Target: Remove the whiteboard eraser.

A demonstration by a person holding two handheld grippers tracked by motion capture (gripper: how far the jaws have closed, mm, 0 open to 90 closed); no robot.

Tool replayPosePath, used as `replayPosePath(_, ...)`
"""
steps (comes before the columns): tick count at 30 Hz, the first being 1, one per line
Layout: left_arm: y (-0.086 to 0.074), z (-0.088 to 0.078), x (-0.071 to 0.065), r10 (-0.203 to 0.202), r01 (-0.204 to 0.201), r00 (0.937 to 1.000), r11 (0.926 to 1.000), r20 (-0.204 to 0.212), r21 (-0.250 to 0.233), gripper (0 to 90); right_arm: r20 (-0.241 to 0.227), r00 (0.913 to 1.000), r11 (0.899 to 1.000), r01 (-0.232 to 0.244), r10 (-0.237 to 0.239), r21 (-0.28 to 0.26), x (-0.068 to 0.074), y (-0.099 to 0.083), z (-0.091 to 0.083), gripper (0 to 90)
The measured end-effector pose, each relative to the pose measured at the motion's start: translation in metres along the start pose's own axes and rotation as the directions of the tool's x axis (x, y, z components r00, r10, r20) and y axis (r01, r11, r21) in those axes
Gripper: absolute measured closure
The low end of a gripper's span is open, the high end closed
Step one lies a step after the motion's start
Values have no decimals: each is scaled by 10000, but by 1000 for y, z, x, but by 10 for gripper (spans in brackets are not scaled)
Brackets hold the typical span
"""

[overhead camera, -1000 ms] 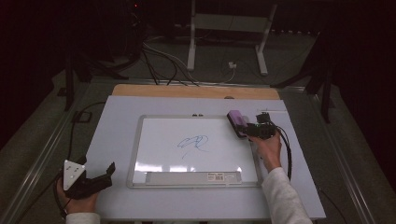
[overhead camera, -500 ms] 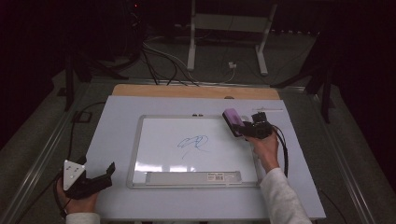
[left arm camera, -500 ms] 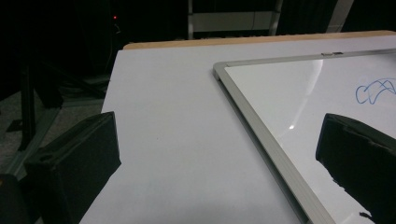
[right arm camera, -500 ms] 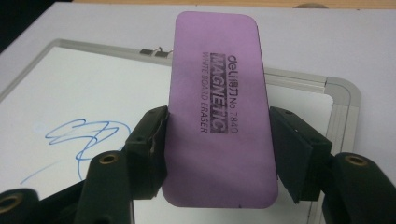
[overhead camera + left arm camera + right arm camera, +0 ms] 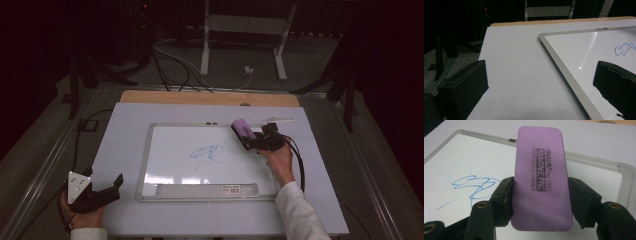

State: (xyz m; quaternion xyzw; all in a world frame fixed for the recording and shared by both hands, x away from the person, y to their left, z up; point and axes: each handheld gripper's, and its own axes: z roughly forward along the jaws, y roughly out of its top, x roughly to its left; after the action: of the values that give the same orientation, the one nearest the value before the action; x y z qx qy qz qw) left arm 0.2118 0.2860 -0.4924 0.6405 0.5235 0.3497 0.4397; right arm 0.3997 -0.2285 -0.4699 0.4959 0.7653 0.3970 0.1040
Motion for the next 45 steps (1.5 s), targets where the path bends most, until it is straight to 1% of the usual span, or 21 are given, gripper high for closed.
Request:
replayPosePath(6, 0, 0, 0, 12, -12, 10000, 10000, 1, 7, 5, -137, 9991, 9992, 392, -391, 68, 12, 0, 4, 411)
replayPosePath(9, 0, 0, 0, 11, -11, 10000, 10000, -1, 6, 5, -124, 9976, 9976, 679, -678, 106, 19, 0, 6, 411)
replayPosePath(15, 0, 0, 0, 5, -5, 10000, 10000, -3, -5, 5, -241, 9938, 9937, 1090, -1084, 250, 32, -2, 12, 411)
replayPosePath(16, 0, 0, 0, 10, -10, 10000, 10000, -1, -5, 4, -261, 9915, 9913, 1282, -1275, 293, 36, -3, 14, 411)
replayPosePath(17, 0, 0, 0, 18, -18, 10000, 10000, 0, -6, 4, -261, 9915, 9913, 1282, -1275, 293, 36, -3, 14, 411)
replayPosePath(22, 0, 0, 0, 16, -16, 10000, 10000, -3, -8, 5, -290, 9859, 9850, 1657, -1645, 470, 46, -6, 19, 411)
replayPosePath(30, 0, 0, 0, 39, -39, 10000, 10000, 18, 2, 5, -448, 9787, 9768, 2029, -2002, 690, 58, -14, 27, 411)
replayPosePath(36, 0, 0, 0, 27, -27, 10000, 10000, 10, 5, 4, -545, 9710, 9665, 2373, -2329, 974, 66, -22, 35, 411)
replayPosePath(40, 0, 0, 0, 42, -42, 10000, 10000, 22, 7, 5, -505, 9621, 9556, 2723, -2681, 1130, 72, -25, 37, 410)
replayPosePath(42, 0, 0, 0, 55, -55, 10000, 10000, 23, 24, 5, -504, 9609, 9532, 2765, -2723, 1224, 73, -26, 38, 410)
replayPosePath(45, 0, 0, 0, 12, -12, 10000, 10000, 5, -4, 5, -485, 9627, 9548, 2702, -2662, 1235, 73, -26, 39, 409)
